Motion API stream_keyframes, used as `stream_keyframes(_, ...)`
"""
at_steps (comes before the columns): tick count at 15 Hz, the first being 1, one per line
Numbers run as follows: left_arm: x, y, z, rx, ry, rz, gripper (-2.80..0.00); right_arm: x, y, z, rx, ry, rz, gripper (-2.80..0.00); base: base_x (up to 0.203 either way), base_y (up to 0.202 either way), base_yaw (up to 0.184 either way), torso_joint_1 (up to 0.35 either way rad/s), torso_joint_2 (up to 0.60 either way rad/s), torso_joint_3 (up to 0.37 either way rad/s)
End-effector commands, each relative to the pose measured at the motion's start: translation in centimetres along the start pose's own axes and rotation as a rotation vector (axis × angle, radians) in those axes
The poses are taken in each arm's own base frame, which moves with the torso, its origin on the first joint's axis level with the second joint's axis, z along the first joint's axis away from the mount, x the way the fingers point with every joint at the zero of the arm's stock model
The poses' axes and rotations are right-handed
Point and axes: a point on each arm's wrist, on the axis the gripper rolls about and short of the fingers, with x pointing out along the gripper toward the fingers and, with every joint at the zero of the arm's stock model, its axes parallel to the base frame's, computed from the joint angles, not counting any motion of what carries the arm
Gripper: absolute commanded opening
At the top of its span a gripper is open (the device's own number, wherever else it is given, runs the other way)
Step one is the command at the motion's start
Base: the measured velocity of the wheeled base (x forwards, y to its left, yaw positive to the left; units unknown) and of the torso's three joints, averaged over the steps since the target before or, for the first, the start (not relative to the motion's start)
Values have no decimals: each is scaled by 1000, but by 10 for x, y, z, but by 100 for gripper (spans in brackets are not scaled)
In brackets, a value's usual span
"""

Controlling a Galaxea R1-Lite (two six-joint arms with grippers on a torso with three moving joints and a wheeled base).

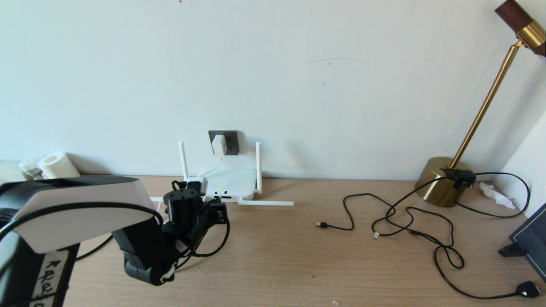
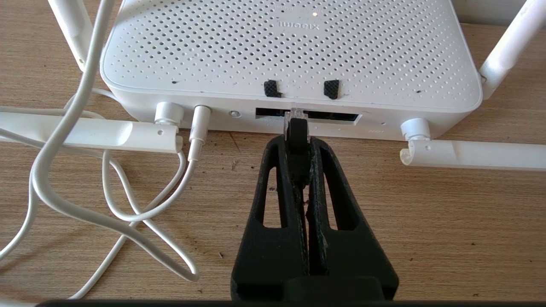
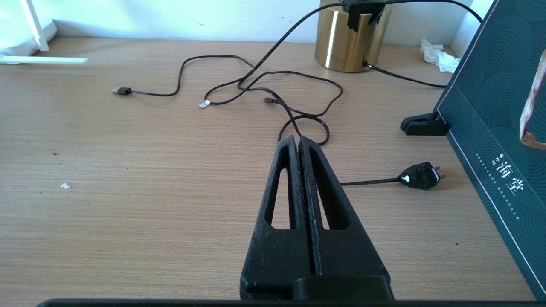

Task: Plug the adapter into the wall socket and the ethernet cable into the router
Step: Plug cable into router interface

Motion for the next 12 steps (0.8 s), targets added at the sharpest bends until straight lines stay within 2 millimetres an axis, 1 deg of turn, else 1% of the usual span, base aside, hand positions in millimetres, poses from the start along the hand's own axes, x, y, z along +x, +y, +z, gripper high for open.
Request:
stream_keyframes(1,0,0,-1,-1,-1,1,-280,0,0,0,-1,0,0,-280,0,0,0,0,0,0)
stream_keyframes(6,-1,2,-2,-2,2,5,-280,0,0,0,0,1,0,-280,0,0,0,0,0,0)
stream_keyframes(12,0,8,-1,-6,2,21,-280,0,0,0,0,1,0,-280,0,0,0,0,0,0)
